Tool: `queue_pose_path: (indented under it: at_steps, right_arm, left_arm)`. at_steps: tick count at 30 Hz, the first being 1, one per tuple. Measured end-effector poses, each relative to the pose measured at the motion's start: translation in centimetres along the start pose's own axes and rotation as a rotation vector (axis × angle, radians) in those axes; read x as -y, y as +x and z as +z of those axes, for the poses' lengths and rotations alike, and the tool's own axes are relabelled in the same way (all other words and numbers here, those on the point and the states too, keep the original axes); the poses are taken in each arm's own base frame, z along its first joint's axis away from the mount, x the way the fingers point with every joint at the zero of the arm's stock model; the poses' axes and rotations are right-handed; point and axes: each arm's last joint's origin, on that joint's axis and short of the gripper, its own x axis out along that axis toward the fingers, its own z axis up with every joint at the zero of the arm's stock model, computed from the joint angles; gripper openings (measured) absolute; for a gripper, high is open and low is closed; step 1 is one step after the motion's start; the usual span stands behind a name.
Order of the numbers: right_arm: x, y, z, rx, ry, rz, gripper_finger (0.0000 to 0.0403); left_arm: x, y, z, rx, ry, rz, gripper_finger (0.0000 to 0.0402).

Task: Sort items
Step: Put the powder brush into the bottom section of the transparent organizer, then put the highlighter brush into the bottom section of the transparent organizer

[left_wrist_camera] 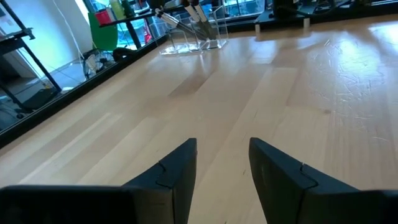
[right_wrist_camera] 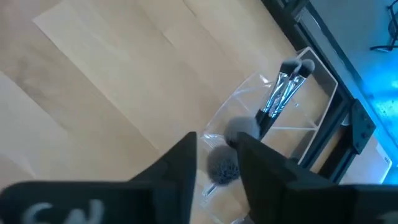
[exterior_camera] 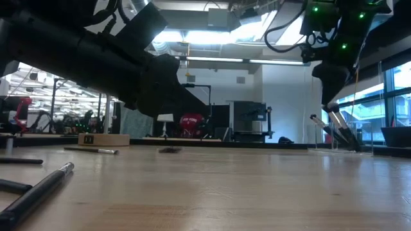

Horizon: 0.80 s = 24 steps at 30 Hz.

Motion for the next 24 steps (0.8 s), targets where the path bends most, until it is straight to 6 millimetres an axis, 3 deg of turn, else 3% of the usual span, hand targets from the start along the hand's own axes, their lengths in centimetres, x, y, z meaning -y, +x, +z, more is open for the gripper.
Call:
queue_pose_path:
  at_steps: [5, 9, 15, 18, 24]
  right_arm:
    - [0.0, -0.3, 0.2, 0.005, 0.072, 0.007, 0.0147]
    - [-0.5, -2.0, 1.6, 0.099, 0.168, 0.076, 0.0151]
    - [-3.7, -5.3, 4.2, 0.332, 0.204, 0.531, 0.0151]
    - [-5.6, -6.3, 4.8, 0.407, 0.169, 0.671, 0.0151]
    - [-9.2, -6.5, 4.7, 0.434, 0.090, 0.744, 0.0151]
  left_arm:
    - [0.0, 0.0, 0.0, 0.000, 0.001, 0.000, 0.0143]
    - [0.0, 0.0, 0.0, 0.001, 0.038, 0.005, 0.0143]
    - [-0.6, -1.4, 2.5, 0.023, 0.098, -0.009, 0.0143]
    - [-2.1, -2.4, 4.7, -0.003, 0.040, -0.027, 0.0143]
    - [-6.8, -4.3, 8.3, -0.211, -0.178, -0.226, 0.0143]
